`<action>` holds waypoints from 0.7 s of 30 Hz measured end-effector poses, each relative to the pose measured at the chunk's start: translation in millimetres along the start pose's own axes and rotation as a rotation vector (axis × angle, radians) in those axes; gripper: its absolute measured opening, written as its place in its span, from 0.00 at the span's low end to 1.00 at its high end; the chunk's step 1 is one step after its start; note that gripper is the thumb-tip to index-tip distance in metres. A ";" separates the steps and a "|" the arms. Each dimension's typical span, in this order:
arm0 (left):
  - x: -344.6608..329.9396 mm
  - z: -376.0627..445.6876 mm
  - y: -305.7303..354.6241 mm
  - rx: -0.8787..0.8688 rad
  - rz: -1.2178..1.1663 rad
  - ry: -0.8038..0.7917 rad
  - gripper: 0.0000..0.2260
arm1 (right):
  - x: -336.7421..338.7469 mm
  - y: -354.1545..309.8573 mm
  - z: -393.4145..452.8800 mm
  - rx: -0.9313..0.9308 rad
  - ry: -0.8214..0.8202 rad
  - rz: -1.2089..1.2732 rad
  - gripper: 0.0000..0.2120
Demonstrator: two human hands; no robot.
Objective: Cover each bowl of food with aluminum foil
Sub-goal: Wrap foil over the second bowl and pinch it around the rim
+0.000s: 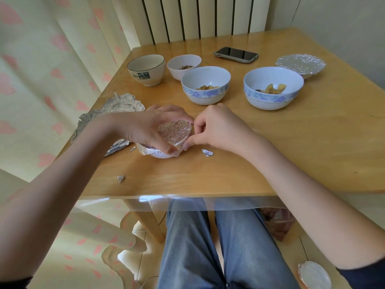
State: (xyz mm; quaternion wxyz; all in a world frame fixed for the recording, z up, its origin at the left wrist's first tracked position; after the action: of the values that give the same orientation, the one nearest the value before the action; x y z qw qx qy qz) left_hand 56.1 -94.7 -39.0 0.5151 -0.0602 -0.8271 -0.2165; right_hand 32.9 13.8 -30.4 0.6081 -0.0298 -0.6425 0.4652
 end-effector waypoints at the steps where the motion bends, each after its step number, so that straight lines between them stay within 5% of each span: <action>1: 0.3 -0.1 0.7 -0.002 -0.002 -0.004 0.34 | 1.0 1.5 3.4 -0.020 -0.033 -0.037 0.22; 6: 0.9 -0.2 0.3 0.018 -0.021 -0.014 0.36 | -1.9 2.9 11.8 -0.019 -0.154 -0.093 0.25; 21: 2.3 -4.1 0.8 0.061 -0.016 0.020 0.32 | 1.2 -10.5 -30.7 0.019 0.102 -0.093 0.18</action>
State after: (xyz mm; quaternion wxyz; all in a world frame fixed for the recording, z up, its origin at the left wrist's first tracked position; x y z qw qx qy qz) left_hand 58.7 -96.0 -35.2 0.5233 -0.0355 -0.8286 -0.1958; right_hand 63.0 25.8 -28.1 0.6612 -0.0178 -0.6069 0.4406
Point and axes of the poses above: each hand's wrist, its own z-axis towards the middle knuckle, its own x-axis out of the back of the hand, y = z × x, the point moved 9 cm from there along z, towards the middle knuckle, and after that the axes turned 3 degrees about z, right-handed, at the moved point
